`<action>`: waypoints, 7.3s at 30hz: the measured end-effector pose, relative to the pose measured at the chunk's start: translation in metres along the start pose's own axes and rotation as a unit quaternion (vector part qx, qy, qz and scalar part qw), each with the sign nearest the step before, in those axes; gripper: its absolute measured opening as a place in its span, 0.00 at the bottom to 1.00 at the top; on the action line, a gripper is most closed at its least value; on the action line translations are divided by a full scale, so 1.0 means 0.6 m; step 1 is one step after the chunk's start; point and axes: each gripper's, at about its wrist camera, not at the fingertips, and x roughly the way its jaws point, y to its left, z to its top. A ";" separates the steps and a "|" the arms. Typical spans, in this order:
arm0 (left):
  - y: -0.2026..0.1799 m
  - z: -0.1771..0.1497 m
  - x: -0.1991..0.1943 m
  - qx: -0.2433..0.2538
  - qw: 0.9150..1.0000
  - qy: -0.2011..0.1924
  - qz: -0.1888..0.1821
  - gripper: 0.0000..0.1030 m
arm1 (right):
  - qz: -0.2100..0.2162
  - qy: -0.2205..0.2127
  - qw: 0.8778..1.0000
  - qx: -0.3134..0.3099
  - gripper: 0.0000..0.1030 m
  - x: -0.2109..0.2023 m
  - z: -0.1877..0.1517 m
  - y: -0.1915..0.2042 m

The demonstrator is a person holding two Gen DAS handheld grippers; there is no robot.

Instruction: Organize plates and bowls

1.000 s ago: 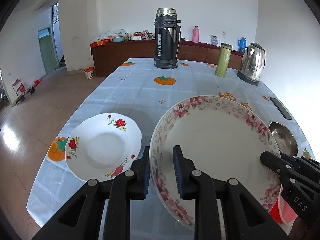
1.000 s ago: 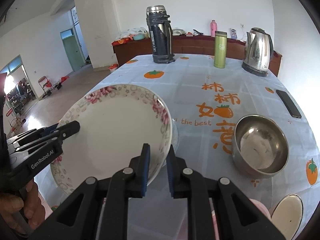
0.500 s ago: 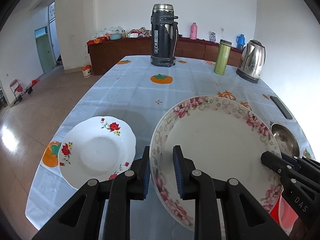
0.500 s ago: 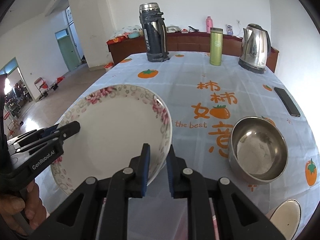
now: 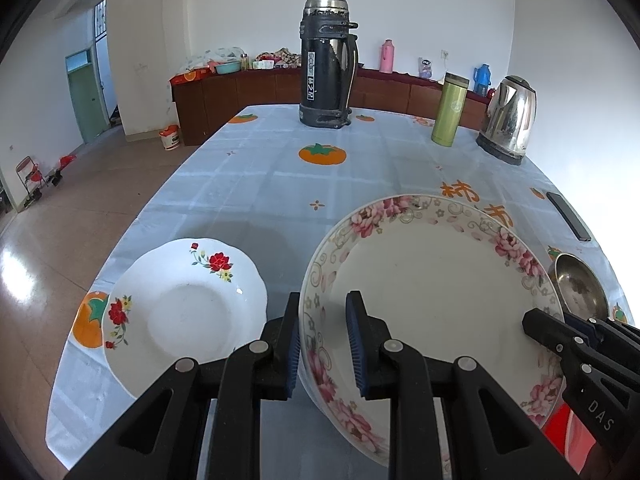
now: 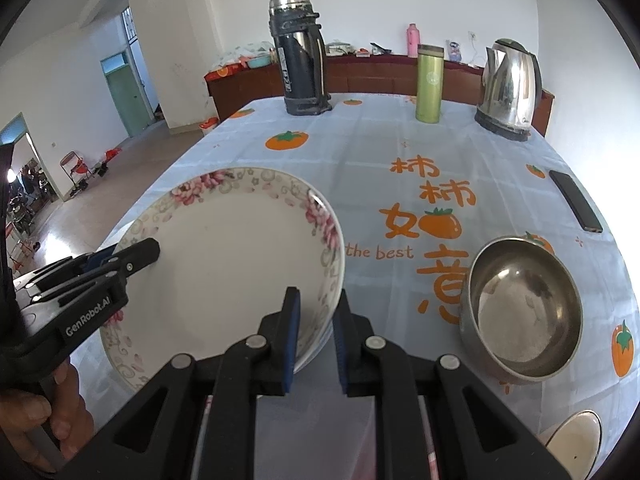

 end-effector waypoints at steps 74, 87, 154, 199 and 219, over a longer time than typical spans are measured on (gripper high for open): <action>0.025 -0.026 0.098 -0.015 0.998 0.063 0.001 0.23 | -0.036 0.069 0.996 -0.044 0.17 0.086 -0.006 0.020; 0.019 -0.028 0.100 -0.007 0.998 0.061 0.003 0.23 | -0.043 0.069 0.995 -0.051 0.17 0.087 -0.007 0.023; 0.032 -0.033 0.054 -0.021 0.998 0.046 -0.021 0.54 | -0.046 0.058 0.995 -0.066 0.59 0.061 -0.010 0.044; 0.322 -0.036 0.067 -0.161 0.980 0.055 0.102 0.54 | 0.072 0.106 0.981 -0.146 0.29 0.238 0.081 0.293; 0.306 -0.043 0.096 -0.143 0.980 0.070 0.122 0.31 | 0.066 0.128 0.976 -0.163 0.25 0.269 0.078 0.296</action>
